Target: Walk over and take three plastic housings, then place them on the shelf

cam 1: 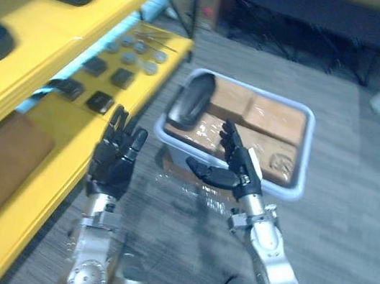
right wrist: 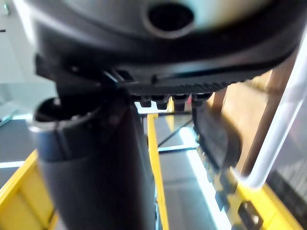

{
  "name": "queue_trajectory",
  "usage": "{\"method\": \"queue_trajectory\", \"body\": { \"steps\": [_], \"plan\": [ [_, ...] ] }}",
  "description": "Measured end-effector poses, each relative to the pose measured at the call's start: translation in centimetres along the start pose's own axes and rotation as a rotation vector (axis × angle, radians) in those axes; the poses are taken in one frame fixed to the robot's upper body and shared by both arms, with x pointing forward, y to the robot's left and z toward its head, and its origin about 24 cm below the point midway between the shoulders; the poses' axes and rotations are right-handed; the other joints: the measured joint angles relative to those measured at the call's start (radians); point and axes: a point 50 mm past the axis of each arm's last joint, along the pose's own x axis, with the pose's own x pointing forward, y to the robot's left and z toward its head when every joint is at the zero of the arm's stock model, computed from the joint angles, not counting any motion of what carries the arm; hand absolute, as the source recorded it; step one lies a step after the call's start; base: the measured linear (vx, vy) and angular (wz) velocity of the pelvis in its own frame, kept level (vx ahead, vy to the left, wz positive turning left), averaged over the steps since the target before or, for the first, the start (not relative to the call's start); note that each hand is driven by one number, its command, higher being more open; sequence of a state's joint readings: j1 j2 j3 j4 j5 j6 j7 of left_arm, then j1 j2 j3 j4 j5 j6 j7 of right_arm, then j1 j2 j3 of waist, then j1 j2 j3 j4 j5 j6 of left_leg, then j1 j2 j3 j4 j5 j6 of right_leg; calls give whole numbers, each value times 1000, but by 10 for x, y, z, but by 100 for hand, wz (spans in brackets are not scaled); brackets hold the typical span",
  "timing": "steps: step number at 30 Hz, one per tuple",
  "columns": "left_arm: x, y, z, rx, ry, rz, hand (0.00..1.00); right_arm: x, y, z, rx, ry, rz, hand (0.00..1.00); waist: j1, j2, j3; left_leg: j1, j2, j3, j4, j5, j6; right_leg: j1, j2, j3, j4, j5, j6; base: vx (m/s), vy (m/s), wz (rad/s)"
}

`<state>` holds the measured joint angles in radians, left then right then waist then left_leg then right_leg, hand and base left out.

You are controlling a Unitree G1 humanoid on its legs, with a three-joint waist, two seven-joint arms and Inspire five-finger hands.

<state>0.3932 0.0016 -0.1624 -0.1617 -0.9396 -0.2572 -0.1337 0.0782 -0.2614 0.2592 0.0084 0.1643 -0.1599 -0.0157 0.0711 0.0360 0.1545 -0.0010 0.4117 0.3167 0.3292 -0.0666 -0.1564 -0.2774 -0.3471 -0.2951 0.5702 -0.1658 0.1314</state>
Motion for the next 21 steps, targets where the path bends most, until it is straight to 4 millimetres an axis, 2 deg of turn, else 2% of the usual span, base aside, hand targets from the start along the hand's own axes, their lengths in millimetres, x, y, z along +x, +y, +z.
{"method": "queue_trajectory", "body": {
  "steps": [1, 2, 3, 4, 5, 6, 7, 8, 10, 11, 12, 14, 16, 17, 18, 20, 21],
  "plan": [
    [1, -5, -6, -14, 20, -18, 100, -6, -13, -4, -20, 22, -37, 100, -8, -5, 3, -14, 6, -28, 37, 65, 73, 22, 19, 0, -30, -5, -10, 210, -362, -26],
    [1, -6, -6, -17, 22, -32, 100, -13, -23, -7, -21, 41, -81, 100, -20, -7, 4, -49, 26, -59, 103, 110, 100, 75, 41, -16, -96, -6, -17, 197, -301, -20],
    [2, -7, -6, -16, 23, -38, 100, -16, -29, -9, -18, 48, -105, 100, -19, -12, 8, -64, 27, -82, 136, 80, 66, 99, 47, -22, -126, -2, -24, 174, -156, -14],
    [2, -8, -5, -9, 14, -60, 100, -19, -35, -11, -20, 59, -135, 100, -13, -9, 8, -94, -6, -117, 182, -16, 16, 125, 59, -26, -172, 13, -33, 115, -41, -23],
    [2, -9, -4, -2, 13, -75, 100, -20, -40, -12, -26, 61, -152, 100, -3, -8, 6, -128, -61, -139, 177, -78, 13, 129, 59, -25, -188, 29, -34, 114, 3, -28],
    [2, -9, -4, 3, 14, -78, 100, -20, -41, -12, -28, 64, -160, 100, 7, -4, 3, -149, -106, -140, 134, -92, 23, 127, 59, -23, -192, 36, -30, 92, 61, -20],
    [2, -9, -5, 4, 17, -80, 100, -19, -42, -14, -28, 71, -167, 100, 13, 6, -2, -160, -146, -147, 66, -81, 35, 121, 59, -23, -188, 40, -23, 69, 96, -8],
    [2, -9, -4, 16, 22, -82, 100, -18, -42, -19, -25, 89, -176, 100, 19, 14, -9, -150, -162, -151, 28, -90, 26, 120, 54, -21, -182, 43, -16, 47, 133, 2],
    [0, -9, -6, 59, 42, -105, 100, -10, -40, -29, -36, 131, -199, 100, 42, -19, -10, -112, -233, -175, -70, -76, 13, 99, 7, -12, -180, 57, 10, 8, 133, 12],
    [0, -10, -7, 81, 56, -114, 100, -6, -39, -32, -54, 143, -204, 100, 48, -29, -9, -111, -265, -174, -90, -64, 28, 91, -21, -6, -181, 69, 27, -29, 168, 17],
    [-1, -10, -8, 128, 83, -132, 100, 2, -40, -35, -67, 165, -215, 100, 63, -31, -8, -97, -301, -168, -110, -54, 40, 93, -55, 0, -186, 81, 43, -33, 167, 14],
    [-3, -11, -11, 175, 109, -150, 100, 18, -42, -38, -74, 201, -236, 100, 78, -17, -9, -76, -332, -162, -131, -46, 53, 115, -79, 1, -217, 105, 55, -49, 151, 5],
    [-2, -16, -12, 218, 118, -181, 100, 35, -45, -34, -79, 208, -264, 100, 91, -7, -9, -83, -341, -165, -142, -37, 61, 126, -80, -7, -253, 128, 58, -103, 88, 12],
    [0, -20, -14, 258, 135, -219, 100, 53, -49, -25, -93, 195, -287, 100, 93, -5, -8, -119, -348, -184, -142, -25, 62, 124, -82, -29, -280, 132, 61, -135, 3, 30],
    [2, -23, -16, 261, 144, -242, 100, 62, -52, -19, -97, 183, -303, 100, 92, -2, -4, -139, -348, -198, -142, -20, 62, 121, -81, -46, -291, 132, 61, -149, -43, 57],
    [13, -41, -22, 250, 155, -351, 100, 98, -74, 14, -112, 131, -418, 100, 97, 18, 46, -197, -347, -248, -153, 18, 51, 104, -73, -99, -305, 146, 45, -165, -57, 58],
    [15, -45, -22, 247, 154, -376, 100, 107, -81, 24, -119, 119, -447, 100, 106, 21, 59, -206, -347, -256, -162, 32, 48, 95, -71, -106, -304, 150, 40, -155, -47, 40]
  ]
}}
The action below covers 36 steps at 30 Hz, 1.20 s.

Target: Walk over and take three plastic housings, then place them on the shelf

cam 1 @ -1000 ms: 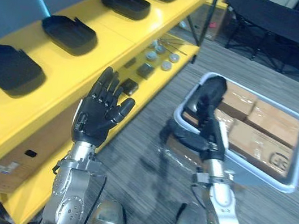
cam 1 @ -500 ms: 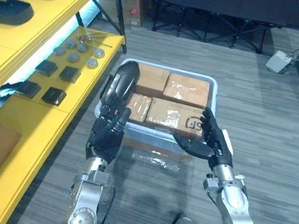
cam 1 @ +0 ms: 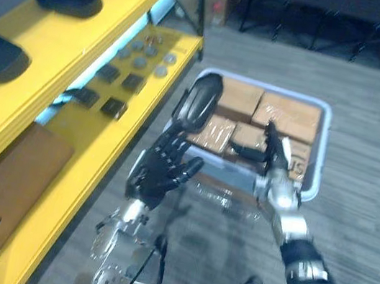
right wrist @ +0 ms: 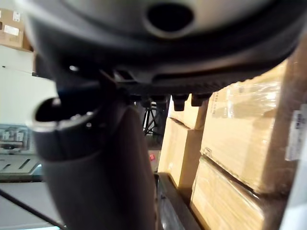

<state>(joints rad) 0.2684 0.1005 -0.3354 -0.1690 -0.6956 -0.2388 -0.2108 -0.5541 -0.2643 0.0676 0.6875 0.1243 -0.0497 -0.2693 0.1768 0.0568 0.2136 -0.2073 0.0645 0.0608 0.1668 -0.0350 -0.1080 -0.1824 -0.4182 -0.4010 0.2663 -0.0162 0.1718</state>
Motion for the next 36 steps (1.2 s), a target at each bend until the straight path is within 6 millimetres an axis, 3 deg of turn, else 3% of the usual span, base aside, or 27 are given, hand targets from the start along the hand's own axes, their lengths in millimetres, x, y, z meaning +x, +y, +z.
{"method": "queue_trajectory", "body": {
  "steps": [2, 5, 8, 11, 17, 23, 30, 35, 36],
  "plan": [
    [12, -10, 2, -5, -19, -79, 100, 29, -20, 41, -22, -63, -113, 100, 30, 20, 53, -33, 0, -36, -35, 50, -2, -30, 2, -32, 20, 5, -1, -127, -51, 39],
    [16, -18, 0, -16, -10, -130, 100, 46, -43, 80, -43, -127, -211, 100, 63, 39, 96, -39, -2, -61, -94, 106, -1, -59, -9, -57, 58, -3, -13, -59, -50, 29],
    [17, -24, -5, -48, 2, -163, 100, 56, -65, 117, -41, -178, -271, 100, 69, 57, 139, -40, -12, -82, -141, 144, 2, -88, -41, -78, 117, -10, -21, -12, -45, 29],
    [17, -25, -15, -88, 36, -163, 100, 60, -80, 135, -87, -195, -307, 100, 75, 70, 167, -37, -30, -96, -164, 165, 4, -98, -72, -93, 156, -18, -22, -17, -4, 23],
    [20, -25, -22, -134, 62, -162, 100, 62, -101, 163, -168, -222, -352, 100, 95, 95, 222, -35, -56, -117, -169, 179, 10, -96, -114, -117, 206, -32, -25, -45, -4, 15],
    [17, -18, -28, -196, 76, -117, 100, 62, -103, 202, -207, -286, -312, 100, 103, 122, 262, -51, -63, -141, -174, 194, 7, -98, -132, -143, 233, -59, -29, -61, -25, 13],
    [13, -10, -39, -206, 120, -91, 100, 62, -109, 207, -285, -269, -300, 100, 125, 141, 277, -68, -73, -154, -176, 208, 7, -120, -151, -146, 273, -74, -32, -35, -39, 10],
    [13, -10, -43, -235, 131, -82, 100, 64, -118, 199, -335, -102, -370, 100, 133, 149, 282, -97, -74, -165, -174, 212, 7, -136, -151, -156, 273, -74, -33, -33, -31, 7],
    [12, -9, -44, -236, 130, -74, 100, 64, -117, 198, -339, -87, -379, 0, 135, 149, 282, -98, -74, -165, -174, 212, 7, -137, -151, -156, 273, -74, -33, -30, -36, 2]
  ]
}}
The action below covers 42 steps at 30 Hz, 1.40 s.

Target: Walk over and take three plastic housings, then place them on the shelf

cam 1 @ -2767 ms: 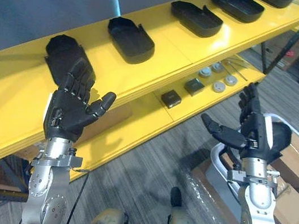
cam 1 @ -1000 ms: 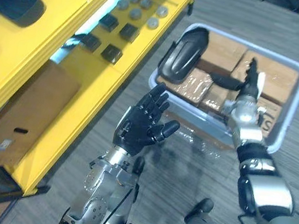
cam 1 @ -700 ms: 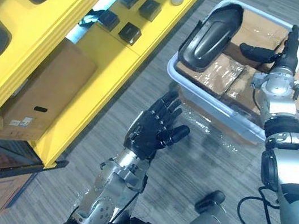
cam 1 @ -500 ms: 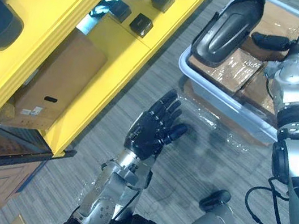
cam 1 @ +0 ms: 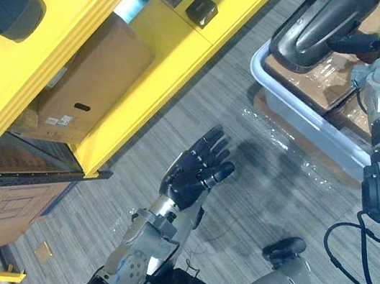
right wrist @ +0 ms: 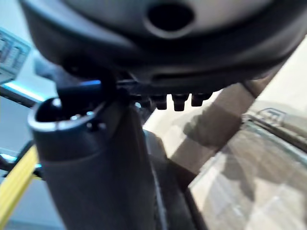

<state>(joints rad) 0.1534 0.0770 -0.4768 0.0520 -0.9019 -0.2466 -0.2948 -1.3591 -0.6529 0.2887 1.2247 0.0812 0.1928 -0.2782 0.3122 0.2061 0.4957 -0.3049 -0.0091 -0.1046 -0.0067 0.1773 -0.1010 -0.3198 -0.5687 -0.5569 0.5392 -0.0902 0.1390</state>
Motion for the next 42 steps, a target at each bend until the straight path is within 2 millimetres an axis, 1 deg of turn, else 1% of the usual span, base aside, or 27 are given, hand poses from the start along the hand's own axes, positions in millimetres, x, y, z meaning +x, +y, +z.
{"method": "queue_trajectory", "body": {
  "steps": [2, 5, 6, 7, 8, 9, 11, 13, 15, 17, 18, 22, 25, 29, 32, 35, 37, 38, 39, 41, 42],
  "plan": [
    [0, 3, -1, 4, 1, 11, 100, 0, -1, 1, -11, 9, -11, 0, 7, 0, 0, 0, 1, 0, 1, 0, 0, 0, 1, 1, -1, 0, 0, -26, -32, -1],
    [0, 6, -2, -18, 1, 27, 100, 0, -3, 0, -89, 28, -33, 0, 17, 0, 0, -7, 5, -2, 1, -1, -2, 0, 11, -1, -14, -4, -6, -29, -19, 1],
    [1, 8, -3, -24, 2, 33, 100, 1, -6, 0, -132, 28, -48, 0, 17, 1, -1, -16, 6, -4, 2, -2, -6, -1, 13, -9, -21, -7, -11, -62, -27, 6],
    [2, 9, -4, -19, 7, 33, 100, 2, -14, 1, -162, 32, -73, 0, 16, 1, -1, -27, 6, -9, 2, 0, -8, -6, 13, -14, -23, -7, -11, -56, -19, 8],
    [3, 10, -4, -17, 9, 34, 100, 3, -18, 1, -173, 36, -83, 0, 17, 1, -1, -33, 6, -11, 2, 2, -8, -9, 14, -16, -24, -7, -11, -56, -19, 12],
    [3, 12, -5, -15, 17, 40, 100, 4, -24, -1, -191, 51, -96, 0, 20, 1, -1, -41, 5, -16, 2, 5, -8, -11, 14, -23, -29, -7, -10, -47, -20, 8],
    [1, 16, -9, -13, 31, 56, 100, 4, -29, -7, -233, 82, -111, 0, 26, 1, -1, -41, 6, -17, 2, 5, -8, -10, 17, -24, -34, -6, -9, -20, -10, 3],
    [-1, 19, -11, -10, 36, 65, 100, 4, -30, -11, -277, 104, -119, 0, 30, 1, -1, -47, 8, -24, 3, 5, -8, -9, 21, -32, -37, -6, -9, -12, -32, 7],
    [-1, 20, -10, -9, 32, 68, 100, 4, -32, -20, -307, 139, -127, 0, 42, 2, -1, -58, 16, -33, 7, 8, -6, -7, 32, -43, -40, -6, -10, 10, -45, 11],
    [-2, 21, -10, -41, 17, 66, 100, 5, -43, -25, -348, 153, -156, 0, 55, 2, -1, -66, 16, -42, 26, 4, -9, 0, 34, -50, -36, -4, -6, 22, -48, 10],
    [-3, 22, -9, -41, 13, 66, 100, 5, -43, -27, -352, 159, -157, 0, 58, 2, -1, -66, 17, -43, 30, 2, -11, 5, 35, -52, -37, -4, -6, 13, -43, 8],
    [-4, 25, -3, -26, -18, 74, 100, 5, -44, -38, -355, 208, -142, 0, 66, 0, 0, -67, 22, -55, 63, -17, -14, 31, 44, -68, -40, -7, -11, -18, -36, 5],
    [-10, 31, 5, -10, -42, 99, 100, 4, -43, -42, -359, 215, -130, 0, 67, -1, 1, -66, 30, -54, 78, -25, -14, 46, 61, -68, -59, -11, -17, -61, -29, -5],
    [-21, 36, 19, 24, -78, 118, 100, 4, -43, -48, -359, 216, -130, 0, 67, -14, 10, -55, 45, -53, 78, -26, -15, 59, 79, -67, -75, -10, -17, -47, -37, -6],
    [-26, 35, 29, 54, -124, 115, 100, 4, -41, -50, -365, 210, -128, 0, 69, -30, 20, -38, 64, -38, 72, -28, -18, 66, 102, -52, -90, -4, -10, -22, -65, -19],
    [-23, 30, 38, 184, -127, 98, 100, 3, -40, -55, -381, 207, -146, 0, 64, -40, 26, -14, 86, -18, 71, -35, -28, 74, 123, -35, -98, 1, -11, -9, -68, -23],
    [-22, 25, 43, 269, -123, 86, 100, 3, -39, -52, -398, 166, -161, 0, 57, -48, 32, 11, 100, 1, 60, -36, -29, 78, 136, -13, -99, 1, -12, -9, -71, -33],
    [-20, 22, 47, 317, -124, 79, 100, 3, -37, -44, -413, 107, -175, 0, 42, -53, 34, 28, 106, 11, 53, -36, -30, 81, 141, -6, -99, 1, -13, -10, -72, -32],
    [-19, 21, 49, 339, -126, 76, 100, 3, -35, -38, -413, 73, -183, 0, 38, -54, 34, 35, 109, 16, 50, -37, -31, 82, 144, 1, -100, 0, -14, -16, -66, -30],
    [-10, 15, 60, 414, -140, 58, 100, 2, -32, -14, -415, -73, -223, 0, 12, -56, 34, 60, 123, 38, 40, -39, -35, 83, 156, 18, -100, -3, -18, -16, -64, -31],
    [-7, 14, 63, 432, -140, 52, 100, 2, -32, -8, -411, -105, -231, 0, 10, -57, 34, 69, 125, 45, 35, -38, -36, 84, 160, 22, -99, -3, -20, -14, -57, -30]
  ]
}}
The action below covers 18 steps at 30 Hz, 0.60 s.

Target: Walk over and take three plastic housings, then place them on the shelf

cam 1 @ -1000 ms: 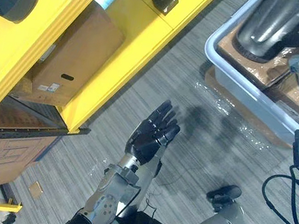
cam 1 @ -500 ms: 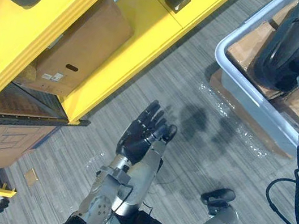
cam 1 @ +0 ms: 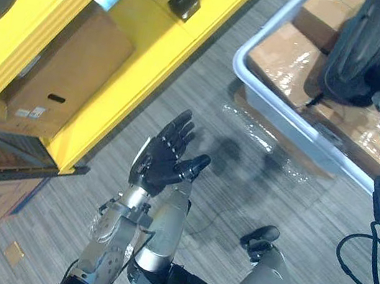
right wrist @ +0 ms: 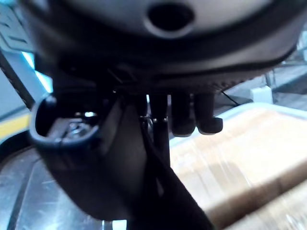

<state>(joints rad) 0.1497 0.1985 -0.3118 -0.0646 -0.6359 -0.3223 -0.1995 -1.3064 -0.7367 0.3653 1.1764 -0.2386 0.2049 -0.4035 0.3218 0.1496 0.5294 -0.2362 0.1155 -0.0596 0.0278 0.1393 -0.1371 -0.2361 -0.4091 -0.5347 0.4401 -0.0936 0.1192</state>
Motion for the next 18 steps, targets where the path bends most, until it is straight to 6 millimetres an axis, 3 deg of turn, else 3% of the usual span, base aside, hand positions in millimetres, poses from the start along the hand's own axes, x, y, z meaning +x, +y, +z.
{"method": "queue_trajectory", "body": {
  "steps": [2, 6, 9, 13, 18],
  "plan": [
    [12, 2, 11, 44, -9, -21, 100, -4, 3, 18, 4, -97, -24, 0, -20, -22, -6, 16, 12, 12, -2, -3, -5, -1, 14, 17, 6, -6, -8, 2, -59, -23],
    [34, -3, 15, 56, 58, -86, 100, -20, 31, 25, -30, -191, 18, 0, -34, -73, -28, 22, 27, 25, -1, -9, -13, -10, 29, 32, 14, -11, -16, 26, -72, -12],
    [51, -12, 15, 54, 122, -154, 100, -35, 56, 35, -38, -253, 76, 0, -44, -81, -29, 25, 34, 34, -1, -11, -16, -13, 39, 45, 8, -11, -16, -9, -44, -9],
    [71, -9, 12, 17, 184, -153, 100, -51, 76, 54, -26, -337, 126, 0, -50, -87, -29, 18, 57, 39, -1, -9, -26, -22, 68, 50, -8, -5, -22, -24, -50, -13],
    [99, -10, 22, -60, 169, -129, 100, -77, 93, 85, 7, -503, 146, 0, -52, -140, -29, -1, 100, 48, 7, -12, -44, -46, 120, 73, -27, 13, -40, 12, -55, -15]
  ]
}}
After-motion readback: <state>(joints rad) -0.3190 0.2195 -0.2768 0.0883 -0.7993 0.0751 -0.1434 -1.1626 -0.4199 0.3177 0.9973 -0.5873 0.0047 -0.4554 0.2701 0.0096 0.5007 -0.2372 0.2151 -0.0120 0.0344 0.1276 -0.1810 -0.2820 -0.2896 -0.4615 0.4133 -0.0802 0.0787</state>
